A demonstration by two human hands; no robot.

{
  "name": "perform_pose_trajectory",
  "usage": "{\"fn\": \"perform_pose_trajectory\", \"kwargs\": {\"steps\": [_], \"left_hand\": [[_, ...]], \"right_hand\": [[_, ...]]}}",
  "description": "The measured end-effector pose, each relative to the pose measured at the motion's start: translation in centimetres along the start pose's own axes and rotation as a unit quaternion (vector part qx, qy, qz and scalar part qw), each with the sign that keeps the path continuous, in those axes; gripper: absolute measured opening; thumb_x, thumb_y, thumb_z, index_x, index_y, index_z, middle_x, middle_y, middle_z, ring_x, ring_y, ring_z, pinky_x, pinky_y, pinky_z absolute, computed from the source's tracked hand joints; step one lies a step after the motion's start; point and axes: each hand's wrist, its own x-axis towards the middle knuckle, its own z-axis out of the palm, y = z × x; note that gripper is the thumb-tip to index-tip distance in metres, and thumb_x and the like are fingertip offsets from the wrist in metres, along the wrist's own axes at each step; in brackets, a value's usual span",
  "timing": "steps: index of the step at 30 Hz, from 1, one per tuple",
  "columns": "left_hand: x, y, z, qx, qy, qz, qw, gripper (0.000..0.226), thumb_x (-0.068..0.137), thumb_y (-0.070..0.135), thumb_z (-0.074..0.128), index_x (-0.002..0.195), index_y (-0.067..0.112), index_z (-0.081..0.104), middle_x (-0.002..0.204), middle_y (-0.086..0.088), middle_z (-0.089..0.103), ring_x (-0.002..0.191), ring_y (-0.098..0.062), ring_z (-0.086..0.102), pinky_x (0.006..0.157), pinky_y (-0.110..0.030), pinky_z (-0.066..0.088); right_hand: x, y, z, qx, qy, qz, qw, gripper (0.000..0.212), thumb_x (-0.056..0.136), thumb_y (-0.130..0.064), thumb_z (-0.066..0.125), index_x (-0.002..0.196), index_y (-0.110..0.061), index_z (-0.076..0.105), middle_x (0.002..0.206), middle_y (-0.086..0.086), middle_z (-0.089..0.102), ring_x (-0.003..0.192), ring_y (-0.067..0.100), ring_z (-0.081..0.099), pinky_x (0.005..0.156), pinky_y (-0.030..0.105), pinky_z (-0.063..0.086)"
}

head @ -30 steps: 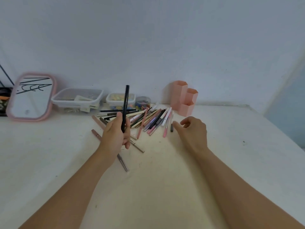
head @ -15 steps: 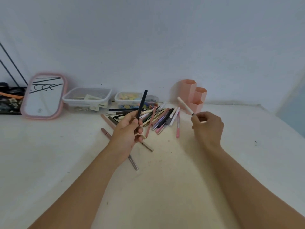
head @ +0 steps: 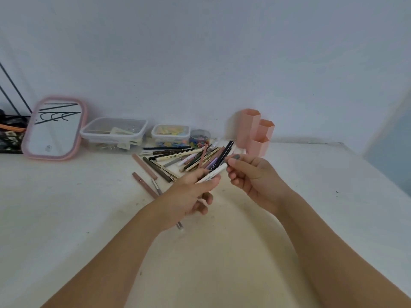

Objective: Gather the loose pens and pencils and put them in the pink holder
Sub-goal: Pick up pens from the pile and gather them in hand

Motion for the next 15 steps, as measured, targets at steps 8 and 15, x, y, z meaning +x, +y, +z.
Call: {"fn": "perform_pose_trajectory", "kwargs": {"steps": [8, 15], "left_hand": [[-0.4, 0.1, 0.1, -0.027, -0.052, -0.049, 0.997, 0.039, 0.104, 0.043, 0.044, 0.118, 0.011, 0.061, 0.067, 0.001, 0.041, 0.048, -0.009, 0.024, 0.037, -0.018, 0.021], [-0.5, 0.1, -0.4, -0.02, -0.089, -0.054, 0.994, 0.022, 0.107, 0.018, 0.045, 0.121, 0.012, 0.059, 0.071, 0.001, 0.045, 0.049, -0.01, 0.036, 0.032, -0.016, 0.024]], "right_hand": [[0.6, 1.5, 0.1, -0.01, -0.002, 0.021, 1.0, 0.014, 0.101, -0.012, 0.058, 0.093, -0.004, 0.065, 0.08, 0.007, 0.068, 0.065, 0.015, 0.056, 0.054, 0.02, 0.045], [0.7, 1.8, 0.8, -0.117, 0.04, -0.042, 0.991, 0.036, 0.101, -0.019, 0.06, 0.098, 0.017, 0.06, 0.074, 0.012, 0.065, 0.063, 0.018, 0.055, 0.055, 0.025, 0.042]]}}
